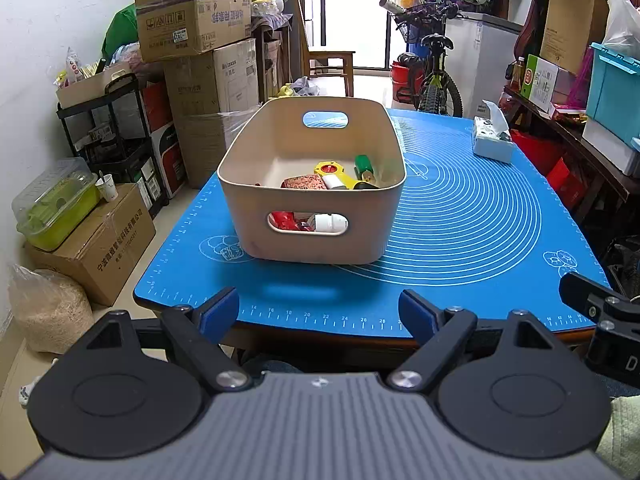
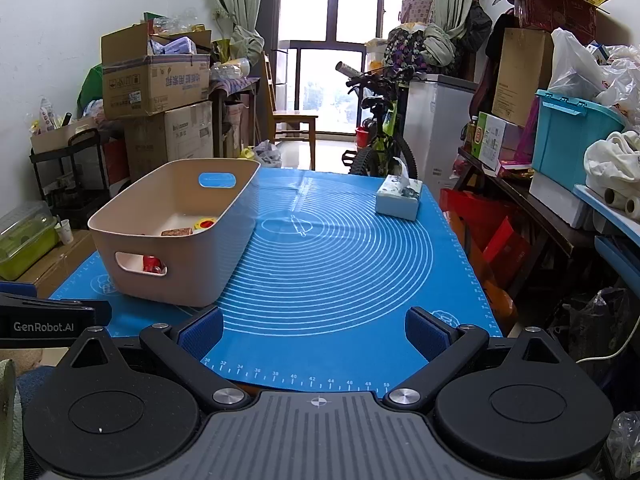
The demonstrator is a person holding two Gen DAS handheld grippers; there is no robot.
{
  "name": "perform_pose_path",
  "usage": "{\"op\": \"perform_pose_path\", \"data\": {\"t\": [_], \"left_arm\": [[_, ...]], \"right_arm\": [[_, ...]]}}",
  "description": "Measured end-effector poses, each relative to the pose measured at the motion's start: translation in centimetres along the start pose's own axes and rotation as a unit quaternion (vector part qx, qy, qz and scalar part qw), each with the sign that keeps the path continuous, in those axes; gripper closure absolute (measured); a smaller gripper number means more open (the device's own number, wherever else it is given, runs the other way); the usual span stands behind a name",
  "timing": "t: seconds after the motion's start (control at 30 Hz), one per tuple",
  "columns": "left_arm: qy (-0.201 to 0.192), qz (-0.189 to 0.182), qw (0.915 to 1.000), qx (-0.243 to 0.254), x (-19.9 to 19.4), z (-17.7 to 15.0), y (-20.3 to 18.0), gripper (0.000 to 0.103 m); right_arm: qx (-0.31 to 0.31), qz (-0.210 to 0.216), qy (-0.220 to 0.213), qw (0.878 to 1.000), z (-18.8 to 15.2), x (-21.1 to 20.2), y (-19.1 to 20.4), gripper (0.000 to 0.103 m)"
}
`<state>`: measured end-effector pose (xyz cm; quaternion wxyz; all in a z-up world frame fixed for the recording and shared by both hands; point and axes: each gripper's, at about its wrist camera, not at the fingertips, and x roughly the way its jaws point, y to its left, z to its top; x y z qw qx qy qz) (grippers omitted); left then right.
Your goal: Organize rigid objects
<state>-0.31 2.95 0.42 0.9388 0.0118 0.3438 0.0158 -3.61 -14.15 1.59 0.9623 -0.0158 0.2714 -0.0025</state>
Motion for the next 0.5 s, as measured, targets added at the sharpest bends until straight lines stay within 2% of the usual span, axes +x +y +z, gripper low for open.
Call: {"op": "perform_pose_path", "data": {"t": [0.5], "left_arm": [[-0.002, 0.001, 1.0000, 0.001, -0.16, 0.05, -0.03, 0.016]], "right_arm": [[0.000, 0.000, 0.000, 1.000, 0.05, 0.11, -0.06, 0.006]]}}
